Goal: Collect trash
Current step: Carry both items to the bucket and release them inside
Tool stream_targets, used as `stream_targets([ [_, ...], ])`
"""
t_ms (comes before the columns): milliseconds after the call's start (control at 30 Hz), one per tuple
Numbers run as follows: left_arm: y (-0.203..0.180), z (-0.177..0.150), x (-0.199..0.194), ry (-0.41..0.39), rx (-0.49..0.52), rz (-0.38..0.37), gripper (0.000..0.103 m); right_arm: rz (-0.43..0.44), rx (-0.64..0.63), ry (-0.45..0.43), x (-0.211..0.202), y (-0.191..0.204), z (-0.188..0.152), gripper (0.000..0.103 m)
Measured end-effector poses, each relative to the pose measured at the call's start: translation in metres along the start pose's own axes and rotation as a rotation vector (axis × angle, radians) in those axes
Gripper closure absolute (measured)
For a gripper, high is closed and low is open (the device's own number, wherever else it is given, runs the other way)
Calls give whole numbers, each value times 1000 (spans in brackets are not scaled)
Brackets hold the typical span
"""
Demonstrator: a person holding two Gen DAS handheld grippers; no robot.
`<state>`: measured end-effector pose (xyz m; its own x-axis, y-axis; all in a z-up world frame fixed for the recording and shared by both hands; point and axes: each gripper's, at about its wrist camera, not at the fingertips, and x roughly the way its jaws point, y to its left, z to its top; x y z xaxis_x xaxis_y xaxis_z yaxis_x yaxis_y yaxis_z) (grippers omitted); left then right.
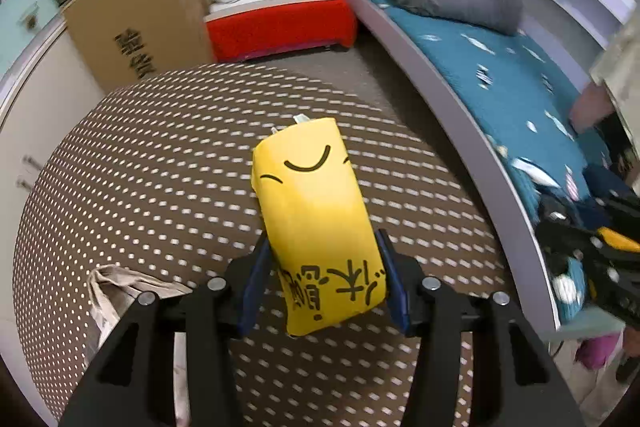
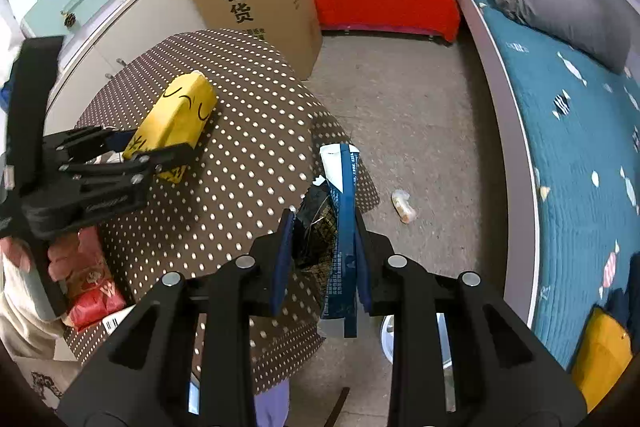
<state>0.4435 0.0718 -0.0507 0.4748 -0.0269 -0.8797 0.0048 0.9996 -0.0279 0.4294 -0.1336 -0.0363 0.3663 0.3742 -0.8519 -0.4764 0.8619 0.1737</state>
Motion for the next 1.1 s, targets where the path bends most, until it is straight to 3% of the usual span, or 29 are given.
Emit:
stream_targets([
  [633,-124,-31,-44,-33,187,-98,53,-76,222,-11,-48,-59,-71,75],
  [1100,-249,-67,-45,16,365,-191,52,-148,431,-25,-96,-128,-164,75],
])
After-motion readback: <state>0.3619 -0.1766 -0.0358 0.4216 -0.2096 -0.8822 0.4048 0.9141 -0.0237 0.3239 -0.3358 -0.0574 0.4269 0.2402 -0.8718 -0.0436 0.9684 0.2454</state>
